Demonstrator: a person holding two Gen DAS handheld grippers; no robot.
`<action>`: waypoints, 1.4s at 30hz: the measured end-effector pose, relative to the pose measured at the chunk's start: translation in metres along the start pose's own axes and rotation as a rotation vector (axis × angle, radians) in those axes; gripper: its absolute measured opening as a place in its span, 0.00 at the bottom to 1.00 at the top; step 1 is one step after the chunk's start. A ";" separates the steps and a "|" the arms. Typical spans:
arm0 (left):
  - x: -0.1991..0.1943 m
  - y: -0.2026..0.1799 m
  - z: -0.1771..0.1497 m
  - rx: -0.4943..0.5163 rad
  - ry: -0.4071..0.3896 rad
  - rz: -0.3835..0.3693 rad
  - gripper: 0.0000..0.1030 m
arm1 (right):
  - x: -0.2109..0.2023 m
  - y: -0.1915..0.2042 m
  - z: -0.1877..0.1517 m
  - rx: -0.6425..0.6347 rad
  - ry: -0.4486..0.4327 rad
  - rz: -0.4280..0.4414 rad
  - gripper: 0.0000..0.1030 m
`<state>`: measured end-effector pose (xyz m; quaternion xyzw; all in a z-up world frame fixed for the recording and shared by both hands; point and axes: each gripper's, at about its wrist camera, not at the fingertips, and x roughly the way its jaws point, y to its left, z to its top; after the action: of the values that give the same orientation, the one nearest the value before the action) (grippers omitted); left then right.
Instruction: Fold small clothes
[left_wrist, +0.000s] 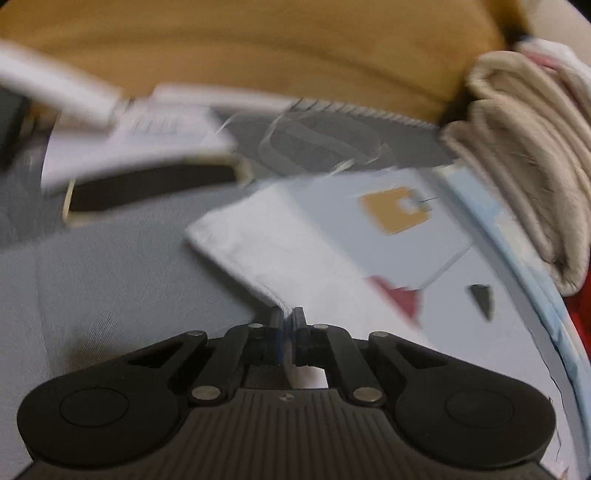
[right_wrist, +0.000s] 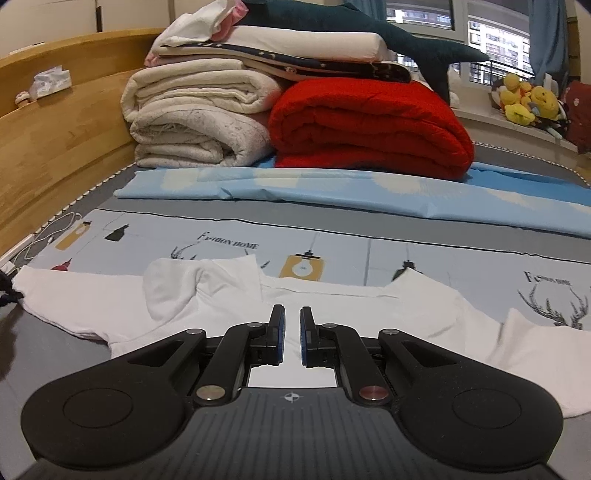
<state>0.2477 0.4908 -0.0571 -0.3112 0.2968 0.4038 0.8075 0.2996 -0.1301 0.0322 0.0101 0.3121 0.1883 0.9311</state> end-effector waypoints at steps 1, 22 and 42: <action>-0.017 -0.019 -0.002 0.047 -0.040 -0.030 0.03 | -0.003 -0.003 0.000 0.005 -0.002 -0.008 0.07; -0.206 -0.245 -0.217 0.470 0.233 -0.576 0.22 | -0.035 -0.100 -0.030 0.577 0.076 -0.195 0.10; -0.107 -0.233 -0.140 0.273 0.208 -0.300 0.28 | 0.067 -0.124 -0.076 0.702 0.410 -0.153 0.35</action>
<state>0.3575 0.2249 -0.0062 -0.2795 0.3808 0.2009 0.8582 0.3466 -0.2286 -0.0842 0.2660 0.5362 -0.0012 0.8011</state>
